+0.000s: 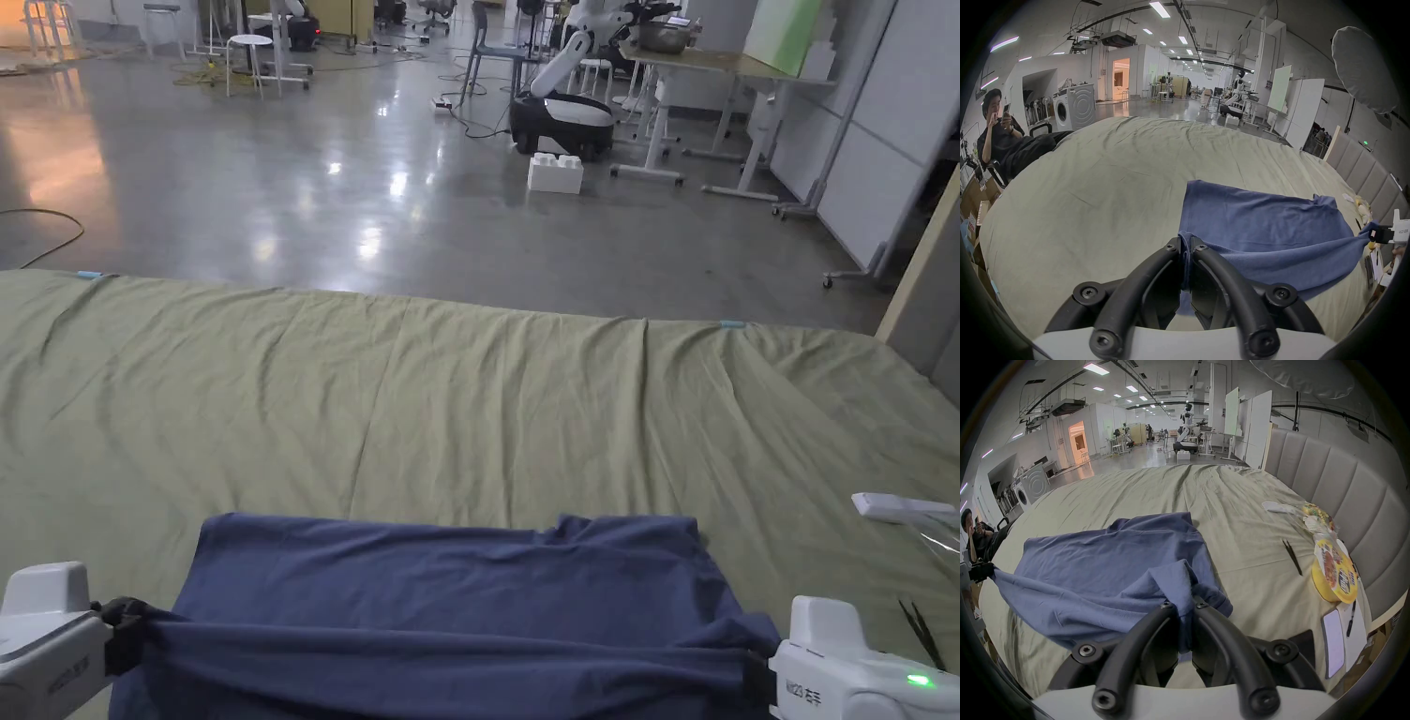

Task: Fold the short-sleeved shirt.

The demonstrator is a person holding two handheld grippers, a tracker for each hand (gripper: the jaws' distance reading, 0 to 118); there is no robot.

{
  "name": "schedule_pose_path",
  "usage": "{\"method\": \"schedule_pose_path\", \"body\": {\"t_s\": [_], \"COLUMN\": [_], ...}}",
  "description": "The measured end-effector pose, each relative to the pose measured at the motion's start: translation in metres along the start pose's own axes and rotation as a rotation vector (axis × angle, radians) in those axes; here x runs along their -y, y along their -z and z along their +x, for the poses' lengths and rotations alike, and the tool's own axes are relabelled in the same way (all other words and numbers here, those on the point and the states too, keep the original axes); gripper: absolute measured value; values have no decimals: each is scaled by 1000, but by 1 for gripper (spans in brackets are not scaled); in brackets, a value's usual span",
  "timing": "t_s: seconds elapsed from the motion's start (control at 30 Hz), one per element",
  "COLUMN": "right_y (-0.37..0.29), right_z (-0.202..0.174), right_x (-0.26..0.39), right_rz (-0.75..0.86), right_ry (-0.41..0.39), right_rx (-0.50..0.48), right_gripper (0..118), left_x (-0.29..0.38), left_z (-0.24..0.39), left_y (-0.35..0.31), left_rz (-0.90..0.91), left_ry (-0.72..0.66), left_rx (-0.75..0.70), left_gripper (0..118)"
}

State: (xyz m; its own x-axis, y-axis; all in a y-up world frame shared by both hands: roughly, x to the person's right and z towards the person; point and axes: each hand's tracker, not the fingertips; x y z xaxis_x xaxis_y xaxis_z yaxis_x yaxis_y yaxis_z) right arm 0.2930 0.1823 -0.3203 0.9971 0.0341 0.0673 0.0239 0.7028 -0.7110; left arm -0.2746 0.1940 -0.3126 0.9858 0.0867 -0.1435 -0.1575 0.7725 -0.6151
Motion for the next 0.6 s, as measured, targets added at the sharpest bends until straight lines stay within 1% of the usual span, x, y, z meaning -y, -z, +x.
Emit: {"method": "schedule_pose_path", "body": {"t_s": [0.2, 0.37, 0.43, 0.47, 0.53, 0.57, 0.6], "right_y": [48, 63, 64, 62, 55, 50, 42], "right_z": [5, 2, 1, 1, 2, 0, -1], "right_x": [0, 4, 7, 8, 10, 10, 9], "right_rz": [-49, -73, -98, -98, -77, -54, -23], "right_ry": [5, -27, -40, -47, -70, -81, -83], "right_rx": [-14, -11, 4, 10, 29, 52, 88], "right_gripper": [8, 9, 14, 20, 50, 64, 70], "left_x": [0, 5, 5, 4, 1, -1, -3], "left_z": [11, 12, 11, 11, 9, 8, 7], "left_y": [37, 51, 54, 53, 45, 39, 33], "left_rz": [-71, -107, -126, -143, -128, -116, -105], "left_ry": [23, 25, 31, 59, 90, 102, 103], "left_rx": [-24, -35, -27, -14, -8, 6, 17], "left_gripper": [6, 7, 7, 9, 23, 33, 48]}}
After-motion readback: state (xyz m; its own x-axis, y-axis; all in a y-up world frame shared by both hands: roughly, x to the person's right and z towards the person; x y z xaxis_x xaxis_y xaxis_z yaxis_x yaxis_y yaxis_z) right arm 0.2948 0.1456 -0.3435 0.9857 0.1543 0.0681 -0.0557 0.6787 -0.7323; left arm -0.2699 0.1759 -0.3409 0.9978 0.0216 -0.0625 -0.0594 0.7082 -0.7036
